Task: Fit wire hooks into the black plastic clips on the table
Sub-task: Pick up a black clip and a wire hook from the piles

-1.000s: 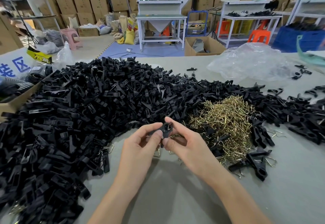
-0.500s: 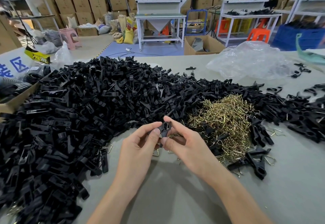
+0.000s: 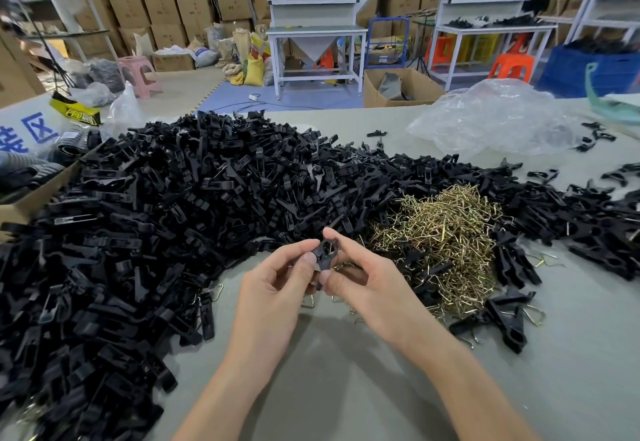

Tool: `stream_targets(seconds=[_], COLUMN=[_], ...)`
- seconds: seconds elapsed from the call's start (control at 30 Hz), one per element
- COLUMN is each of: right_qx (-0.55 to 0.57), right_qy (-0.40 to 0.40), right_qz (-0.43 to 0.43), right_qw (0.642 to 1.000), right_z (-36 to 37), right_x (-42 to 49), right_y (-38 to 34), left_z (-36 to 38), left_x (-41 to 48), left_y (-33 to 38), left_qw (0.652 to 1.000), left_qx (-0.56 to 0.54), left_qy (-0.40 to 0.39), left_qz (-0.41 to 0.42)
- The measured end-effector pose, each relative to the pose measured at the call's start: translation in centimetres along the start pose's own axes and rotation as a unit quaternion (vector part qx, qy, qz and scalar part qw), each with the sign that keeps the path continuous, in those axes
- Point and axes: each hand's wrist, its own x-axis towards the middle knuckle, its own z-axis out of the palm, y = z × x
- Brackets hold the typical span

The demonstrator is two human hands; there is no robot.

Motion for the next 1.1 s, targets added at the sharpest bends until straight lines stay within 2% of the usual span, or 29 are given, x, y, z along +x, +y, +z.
stream_targets(seconds=[0.27,0.53,0.7,0.77,0.87,0.93,0.97,1.1], right_qx=[0.012,0.052,0.033,0.033,0.064,0.09,0.092,0.084], right_qy=[0.009,0.044,0.082,0.114,0.167,0.193,0.199,0.199], right_qz=[0.012,-0.019,-0.01,-0.001,0.019,0.027,0.029,0.029], right_qw=[1.0,0.997,0.996,0.993,0.984,0.977,0.975,0.976], right_z=[0.0,0.2,-0.3,-0.7,-1.4,-1.7,-1.9,-1.8], right_x=[-0.1,-0.1,-0.1,0.0,0.3,0.5,0.5,0.5], right_y=[-0.2,-0.4,-0.2,0.0,0.3,0.4,0.4,0.7], left_z=[0.0,0.1,-0.3,-1.1,-2.1,-2.3,-2.3,-2.3], left_x=[0.0,-0.3,0.0,0.3,0.4,0.3,0.3,0.7], left_y=[-0.1,-0.2,-1.0,-1.4,-2.0,-2.3,-2.4,-2.2], left_qw=[1.0,0.998,0.987,0.955,0.839,0.791,0.784,0.799], left_qx=[0.025,0.044,0.143,0.275,0.527,0.597,0.605,0.58], left_qy=[0.0,-0.013,0.016,0.027,-0.031,-0.067,-0.073,-0.066], left_qz=[0.006,0.035,0.076,0.104,0.129,0.117,0.115,0.142])
